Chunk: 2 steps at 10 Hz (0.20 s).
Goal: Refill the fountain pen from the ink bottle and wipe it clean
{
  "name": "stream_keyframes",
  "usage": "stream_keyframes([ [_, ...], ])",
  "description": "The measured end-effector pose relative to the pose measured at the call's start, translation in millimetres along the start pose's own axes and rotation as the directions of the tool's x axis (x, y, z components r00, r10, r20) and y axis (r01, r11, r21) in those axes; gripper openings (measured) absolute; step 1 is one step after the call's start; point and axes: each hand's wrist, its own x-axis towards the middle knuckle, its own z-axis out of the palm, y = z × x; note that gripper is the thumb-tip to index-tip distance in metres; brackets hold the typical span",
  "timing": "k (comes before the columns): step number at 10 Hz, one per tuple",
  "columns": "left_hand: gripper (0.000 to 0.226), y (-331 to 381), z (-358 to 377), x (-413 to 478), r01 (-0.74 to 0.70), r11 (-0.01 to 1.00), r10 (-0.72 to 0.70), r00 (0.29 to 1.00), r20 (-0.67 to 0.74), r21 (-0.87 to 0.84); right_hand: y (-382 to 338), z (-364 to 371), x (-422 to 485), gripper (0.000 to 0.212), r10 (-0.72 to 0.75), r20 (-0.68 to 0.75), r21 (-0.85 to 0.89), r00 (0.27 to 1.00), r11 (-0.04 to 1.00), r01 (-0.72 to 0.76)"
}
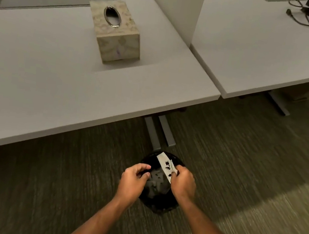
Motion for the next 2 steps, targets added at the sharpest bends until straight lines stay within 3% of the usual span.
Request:
stream_keyframes([
  [2,0.042,-37.8,15.3,25.7,-0.103,0.981,0.099,0.995,0.032,0.167,28.4,45.5,29.0,0.049,0.034,0.016,-0.083,0.999,0.996,-0.033],
])
